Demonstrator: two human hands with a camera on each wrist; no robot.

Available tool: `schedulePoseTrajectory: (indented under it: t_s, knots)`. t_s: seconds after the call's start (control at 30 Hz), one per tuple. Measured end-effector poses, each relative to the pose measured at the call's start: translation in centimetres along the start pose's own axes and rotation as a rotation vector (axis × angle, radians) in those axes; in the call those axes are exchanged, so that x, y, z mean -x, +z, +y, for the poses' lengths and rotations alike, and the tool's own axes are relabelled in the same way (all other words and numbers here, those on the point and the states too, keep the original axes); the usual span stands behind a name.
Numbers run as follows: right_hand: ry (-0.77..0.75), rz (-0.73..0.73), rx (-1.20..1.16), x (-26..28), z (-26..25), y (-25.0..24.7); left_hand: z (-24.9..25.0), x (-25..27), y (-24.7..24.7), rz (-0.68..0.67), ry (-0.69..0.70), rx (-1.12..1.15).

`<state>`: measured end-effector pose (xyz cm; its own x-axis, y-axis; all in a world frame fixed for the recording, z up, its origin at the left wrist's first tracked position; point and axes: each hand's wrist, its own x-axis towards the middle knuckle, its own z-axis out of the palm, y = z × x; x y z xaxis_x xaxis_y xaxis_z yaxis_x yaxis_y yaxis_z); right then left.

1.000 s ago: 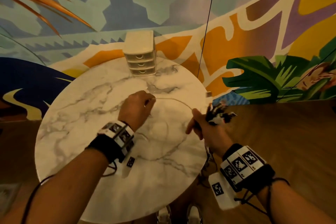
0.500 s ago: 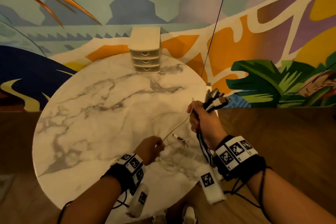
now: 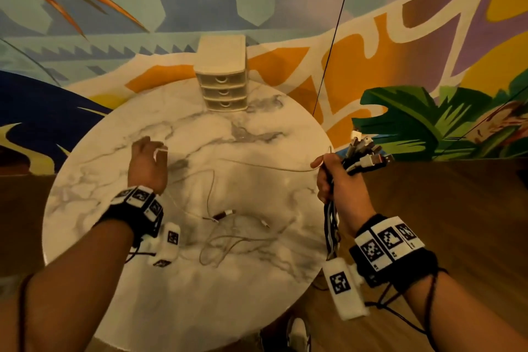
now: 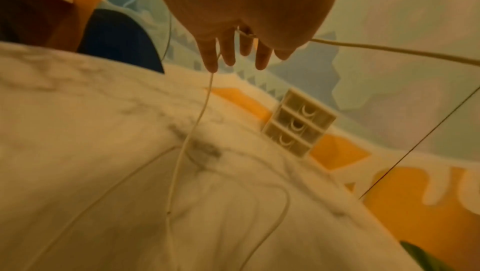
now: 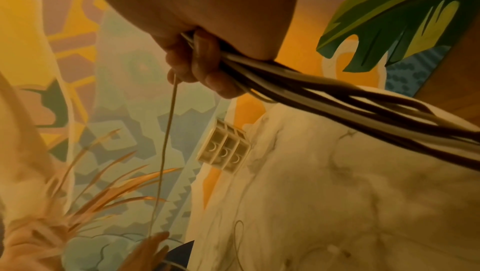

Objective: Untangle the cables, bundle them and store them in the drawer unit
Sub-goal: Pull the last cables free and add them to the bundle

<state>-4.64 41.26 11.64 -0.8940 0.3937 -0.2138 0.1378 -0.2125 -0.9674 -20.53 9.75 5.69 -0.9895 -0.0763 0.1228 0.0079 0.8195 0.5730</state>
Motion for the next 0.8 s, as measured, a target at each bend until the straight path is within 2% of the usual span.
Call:
schedulePoseTrajectory:
  t_s: [0.07, 0.17, 0.2, 0.3, 0.4, 0.5, 0.6, 0.7, 0.8]
  knots:
    - [-0.019, 0.04, -0.019, -0.2, -0.1, 0.2, 0.3, -1.0, -0.8, 0.027, 0.037, 0.045]
    - [-0.031, 0.083, -0.043, -0.4, 0.0, 0.3, 0.2, 0.1, -0.7, -0.233, -0.095, 0.115]
    - [-0.035, 0.09, -0.049, -0.4, 0.1, 0.3, -0.1, 0.8, -0.6, -0.278, -0.128, 0.121]
    - [-0.057, 0.12, -0.054, -0.5, 0.0, 0.0, -0.3, 1.0, -1.9, -0.17, -0.173, 0.071]
    - [-0.059, 0.171, -0.098, -0.5, -0.4, -0.3, -1.2, -0.9, -4.7, -0.025, -0.192, -0.087]
    - [-0.065, 0.204, -0.173, -0.8, -0.7, -0.8, -2.2, -2.2, -6.4, -0.036, -0.266, -0.161]
    - [-0.069, 0.209, -0.176, -1.0, -0.5, -1.0, -0.9, -1.9, -6.3, -0.138, -0.353, 0.034]
    - [-0.038, 0.208, -0.108, -0.7, 0.1, -0.8, 2.9, -1.4, -6.4, -0.06, -0.285, 0.21]
    - [0.026, 0.186, -0.047, 0.0, 0.5, -0.6, 8.1, -0.2, -6.9, -0.033, -0.196, 0.554]
